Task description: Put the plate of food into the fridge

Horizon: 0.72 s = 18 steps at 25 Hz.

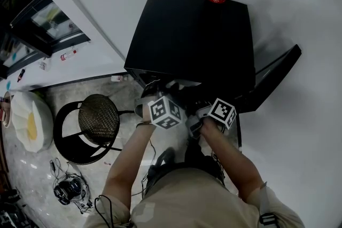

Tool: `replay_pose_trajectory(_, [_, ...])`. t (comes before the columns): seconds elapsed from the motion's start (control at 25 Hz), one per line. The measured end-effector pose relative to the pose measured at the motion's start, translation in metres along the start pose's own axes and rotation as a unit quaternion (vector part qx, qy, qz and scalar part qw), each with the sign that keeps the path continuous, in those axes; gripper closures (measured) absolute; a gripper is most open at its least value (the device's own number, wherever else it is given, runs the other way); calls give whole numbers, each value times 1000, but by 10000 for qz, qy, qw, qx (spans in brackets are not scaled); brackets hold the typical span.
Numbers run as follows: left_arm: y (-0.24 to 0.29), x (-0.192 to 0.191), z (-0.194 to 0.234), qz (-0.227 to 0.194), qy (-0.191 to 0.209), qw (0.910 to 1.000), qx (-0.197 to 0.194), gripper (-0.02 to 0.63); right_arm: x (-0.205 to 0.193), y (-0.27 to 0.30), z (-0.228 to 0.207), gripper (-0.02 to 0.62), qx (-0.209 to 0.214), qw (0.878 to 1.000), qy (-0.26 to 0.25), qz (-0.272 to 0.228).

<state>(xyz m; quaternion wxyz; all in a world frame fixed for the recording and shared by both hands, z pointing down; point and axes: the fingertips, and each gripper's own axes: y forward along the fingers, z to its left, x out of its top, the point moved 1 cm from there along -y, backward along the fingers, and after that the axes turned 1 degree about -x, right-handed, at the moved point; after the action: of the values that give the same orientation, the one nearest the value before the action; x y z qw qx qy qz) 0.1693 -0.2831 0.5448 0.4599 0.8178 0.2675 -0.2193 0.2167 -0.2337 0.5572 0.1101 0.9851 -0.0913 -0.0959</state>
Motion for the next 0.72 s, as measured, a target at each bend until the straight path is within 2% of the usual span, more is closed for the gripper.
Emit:
replay_pose_trajectory(0.2, [-1, -4, -3, -24, -131, 9999, -6, 511, 2, 2, -1, 565, -94, 9998, -150, -117])
replay_pose_trajectory(0.72, [-13, -11, -17, -128, -29, 9998, -147, 511, 7, 6, -3, 565, -182, 9992, -269, -223])
